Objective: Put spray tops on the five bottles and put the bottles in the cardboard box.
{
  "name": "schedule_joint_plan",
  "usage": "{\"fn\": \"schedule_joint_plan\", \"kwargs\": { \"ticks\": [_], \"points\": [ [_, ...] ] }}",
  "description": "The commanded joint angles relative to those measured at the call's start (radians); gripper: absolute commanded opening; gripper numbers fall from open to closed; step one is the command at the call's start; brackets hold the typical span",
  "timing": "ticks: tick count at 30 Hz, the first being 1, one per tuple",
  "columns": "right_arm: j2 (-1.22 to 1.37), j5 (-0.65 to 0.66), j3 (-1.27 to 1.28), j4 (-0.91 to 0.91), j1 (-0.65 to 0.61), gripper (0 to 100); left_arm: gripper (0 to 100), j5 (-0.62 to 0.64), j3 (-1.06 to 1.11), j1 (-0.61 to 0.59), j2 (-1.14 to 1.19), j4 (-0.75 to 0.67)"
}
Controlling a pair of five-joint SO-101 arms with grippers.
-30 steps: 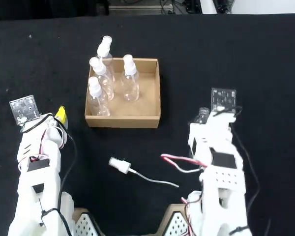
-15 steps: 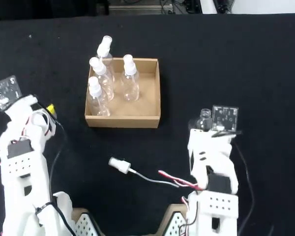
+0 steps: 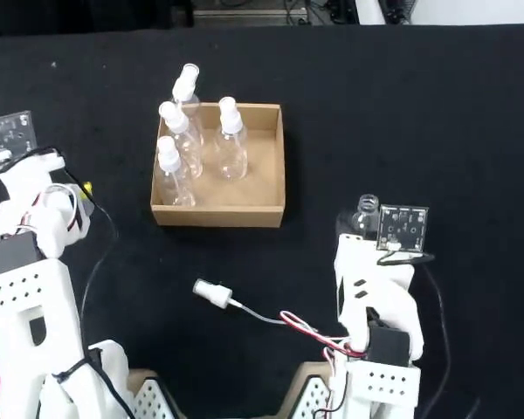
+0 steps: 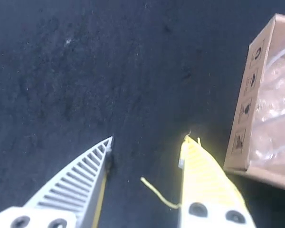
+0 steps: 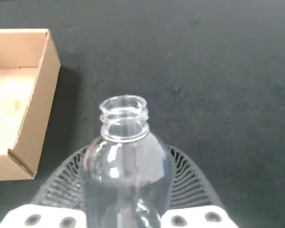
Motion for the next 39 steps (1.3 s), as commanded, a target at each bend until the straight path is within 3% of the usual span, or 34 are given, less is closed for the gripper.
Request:
{"fn": "schedule_joint_plan", "kwargs": {
  "ticks": [1,11,14,18,23,26,31,35,39],
  "points": [
    [-0.065,0.002,-0.005,0.005,0.015,1.1,20,-0.103,-0.074,-0.012,-0.015,0.094],
    [-0.065,0.002,-0.005,0.005,0.017,1.1,20,-0.299,-0.277,0.022,-0.015,0.505],
    [-0.065,0.002,-0.005,0.005,0.017,1.1,20,-0.350,-0.328,0.102,-0.015,0.621],
    [-0.065,0.002,-0.005,0.008,0.018,1.1,20,-0.365,-0.325,0.306,-0.015,0.684],
    [-0.065,0.002,-0.005,0.009,0.020,1.1,20,-0.364,-0.242,0.604,-0.005,0.675],
    [-0.065,0.002,-0.005,0.009,0.018,1.1,21,-0.364,-0.153,0.739,-0.012,0.580],
    [-0.065,0.002,-0.005,0.009,0.018,1.1,21,-0.327,0.025,0.765,0.028,0.345],
    [-0.065,0.002,-0.005,0.009,0.017,1.1,31,-0.270,0.082,0.788,0.106,0.295],
    [-0.065,0.002,-0.005,0.009,0.017,1.1,31,-0.178,0.085,0.829,0.146,0.235]
  ]
}}
